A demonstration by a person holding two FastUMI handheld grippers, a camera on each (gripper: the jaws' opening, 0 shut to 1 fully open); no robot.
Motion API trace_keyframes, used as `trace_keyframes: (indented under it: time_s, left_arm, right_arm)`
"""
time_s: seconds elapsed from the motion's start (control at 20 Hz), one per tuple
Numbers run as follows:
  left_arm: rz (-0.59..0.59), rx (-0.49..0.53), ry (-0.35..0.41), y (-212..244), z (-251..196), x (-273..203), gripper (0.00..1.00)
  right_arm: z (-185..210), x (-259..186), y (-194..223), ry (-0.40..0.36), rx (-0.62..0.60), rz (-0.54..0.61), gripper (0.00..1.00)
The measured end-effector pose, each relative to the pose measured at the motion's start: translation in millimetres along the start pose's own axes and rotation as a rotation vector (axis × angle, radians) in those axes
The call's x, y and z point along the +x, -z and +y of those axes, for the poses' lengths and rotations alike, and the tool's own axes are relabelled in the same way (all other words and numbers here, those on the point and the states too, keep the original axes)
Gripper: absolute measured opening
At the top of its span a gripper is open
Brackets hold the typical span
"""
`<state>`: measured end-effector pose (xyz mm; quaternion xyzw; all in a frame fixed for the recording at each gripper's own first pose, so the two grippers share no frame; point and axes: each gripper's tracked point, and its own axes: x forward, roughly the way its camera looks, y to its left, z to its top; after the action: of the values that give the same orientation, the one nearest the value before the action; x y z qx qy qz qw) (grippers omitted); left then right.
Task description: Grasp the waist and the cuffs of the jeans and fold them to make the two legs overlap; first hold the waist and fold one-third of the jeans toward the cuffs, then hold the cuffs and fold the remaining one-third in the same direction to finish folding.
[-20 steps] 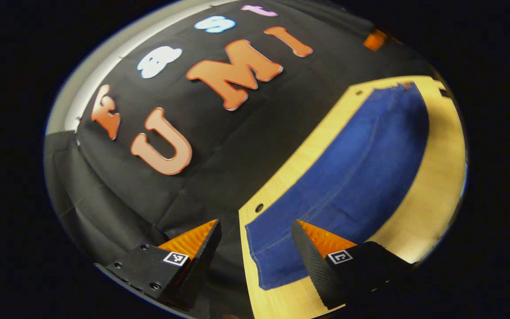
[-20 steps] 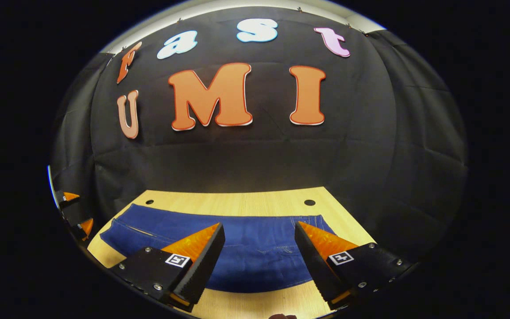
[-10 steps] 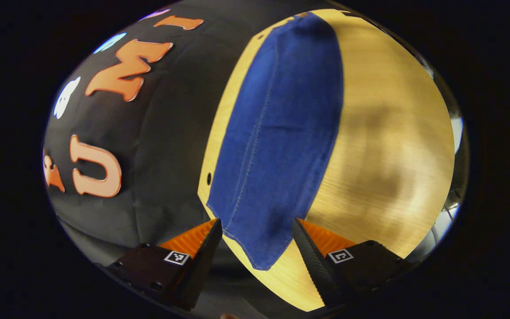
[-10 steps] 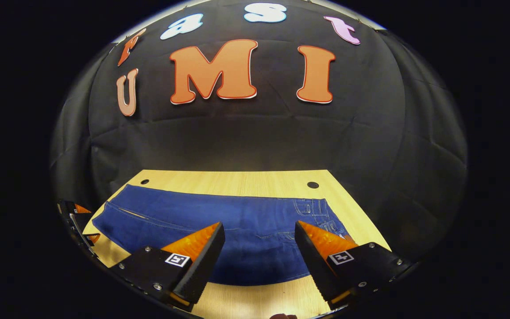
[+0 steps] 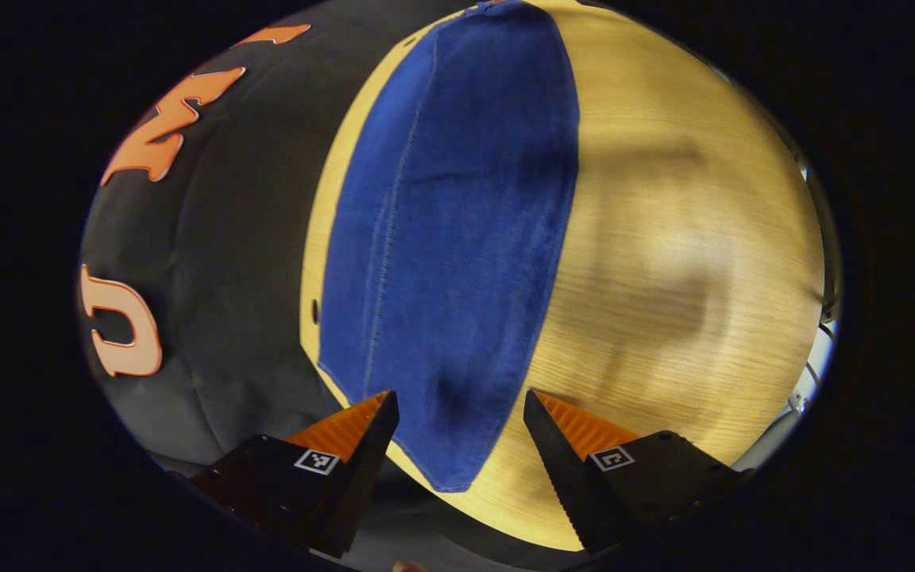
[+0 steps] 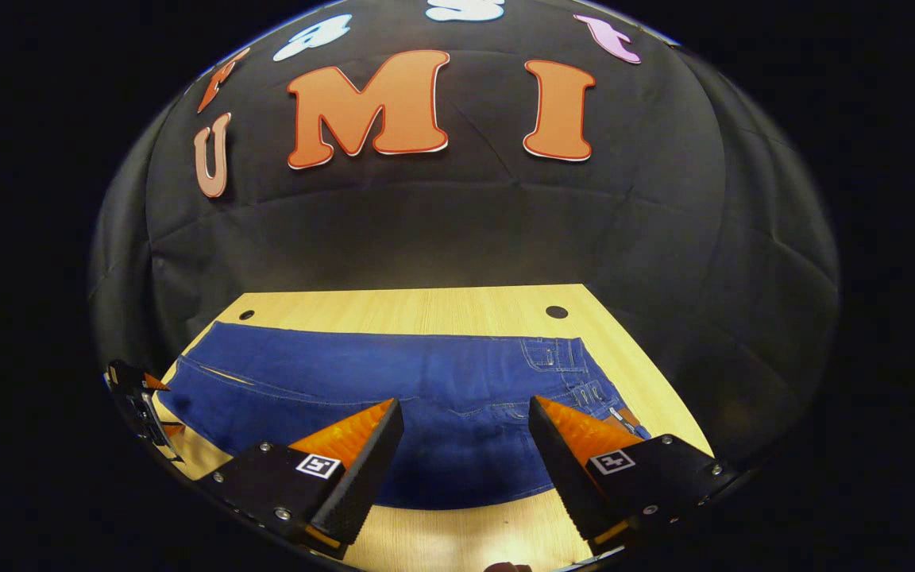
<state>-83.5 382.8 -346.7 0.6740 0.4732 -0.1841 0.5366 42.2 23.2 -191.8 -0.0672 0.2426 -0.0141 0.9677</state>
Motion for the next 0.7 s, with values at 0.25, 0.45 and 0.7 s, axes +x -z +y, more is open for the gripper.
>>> trace_keyframes:
  time_s: [0.25, 0.45, 0.7]
  left_arm:
    - [-0.022, 0.015, -0.054, -6.6, 17.7, 8.8, 0.97]
    - [-0.048, 0.056, -0.148, -23.6, 37.4, 27.6, 0.95]
    - [-0.08, 0.141, -0.202, -39.1, 42.2, 59.7, 0.57]
  right_arm:
    - [4.5, 8.4, 0.2, 0.002, 0.018, 0.021, 0.98]
    - [8.4, 10.9, -3.9, 0.005, -0.004, 0.02, 0.98]
    - [15.3, 11.6, -3.0, -0.011, -0.024, 0.038, 0.98]
